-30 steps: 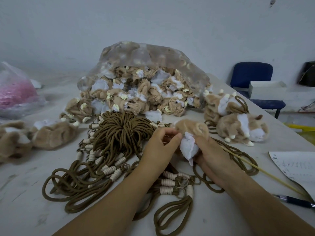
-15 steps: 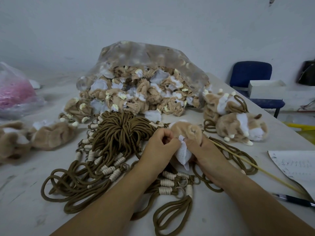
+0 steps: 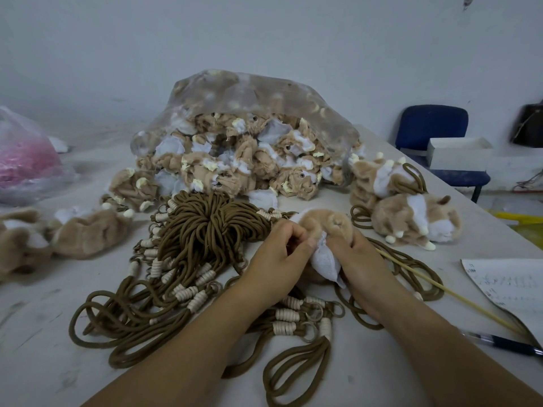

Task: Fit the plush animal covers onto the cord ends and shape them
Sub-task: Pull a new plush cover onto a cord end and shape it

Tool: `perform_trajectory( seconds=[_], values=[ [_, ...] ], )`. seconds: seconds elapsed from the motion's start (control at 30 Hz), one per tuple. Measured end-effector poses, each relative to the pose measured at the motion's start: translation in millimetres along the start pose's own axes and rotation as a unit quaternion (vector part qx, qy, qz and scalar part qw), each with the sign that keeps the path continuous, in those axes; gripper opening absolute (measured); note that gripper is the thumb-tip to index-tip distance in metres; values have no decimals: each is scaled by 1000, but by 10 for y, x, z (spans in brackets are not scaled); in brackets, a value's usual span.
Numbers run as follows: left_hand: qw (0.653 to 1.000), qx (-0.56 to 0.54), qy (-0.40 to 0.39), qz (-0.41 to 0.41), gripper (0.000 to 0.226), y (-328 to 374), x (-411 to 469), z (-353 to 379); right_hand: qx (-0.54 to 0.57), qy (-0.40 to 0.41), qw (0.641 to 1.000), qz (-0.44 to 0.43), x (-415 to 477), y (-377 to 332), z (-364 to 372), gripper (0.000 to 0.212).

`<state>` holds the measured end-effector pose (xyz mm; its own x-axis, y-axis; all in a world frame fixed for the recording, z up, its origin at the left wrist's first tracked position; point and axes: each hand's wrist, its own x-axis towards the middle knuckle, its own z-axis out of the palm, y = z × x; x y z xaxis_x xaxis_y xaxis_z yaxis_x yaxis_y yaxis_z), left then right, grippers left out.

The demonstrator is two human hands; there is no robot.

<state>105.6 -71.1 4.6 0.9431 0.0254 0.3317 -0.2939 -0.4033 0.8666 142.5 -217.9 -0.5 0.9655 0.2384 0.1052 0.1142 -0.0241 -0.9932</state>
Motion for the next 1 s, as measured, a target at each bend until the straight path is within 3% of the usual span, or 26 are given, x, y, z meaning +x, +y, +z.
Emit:
perform_trajectory(
  seconds=[0.17, 0.33, 0.47, 0.57, 0.7, 0.87, 1.0],
  values=[
    [999, -39, -18, -29, 12, -28, 9, -39, -56, -22, 998, -35, 32, 41, -55, 15],
    [984, 112, -38, 130, 15, 21, -9, -61, -128, -17, 991, -46, 35, 83, -42, 26],
    [973, 149, -28, 172, 10, 44, -13, -36, -131, 6, 990, -54, 50, 109, 9, 30],
    [986, 106, -10, 131, 15, 58, -22, -4, -116, -2, 992, -43, 60, 76, -14, 23],
    [1000, 9, 24, -8, 15, 45, -4, 15, -85, -17, 995, -49, 26, 62, -26, 25],
    [977, -160, -2, -141, 29, 19, 10, -4, -87, -18, 994, -70, 7, 48, -16, 6],
    [962, -223, -28, -157, 21, -9, 18, 5, -82, -19, 994, -72, 17, 41, -14, 10]
  ],
)
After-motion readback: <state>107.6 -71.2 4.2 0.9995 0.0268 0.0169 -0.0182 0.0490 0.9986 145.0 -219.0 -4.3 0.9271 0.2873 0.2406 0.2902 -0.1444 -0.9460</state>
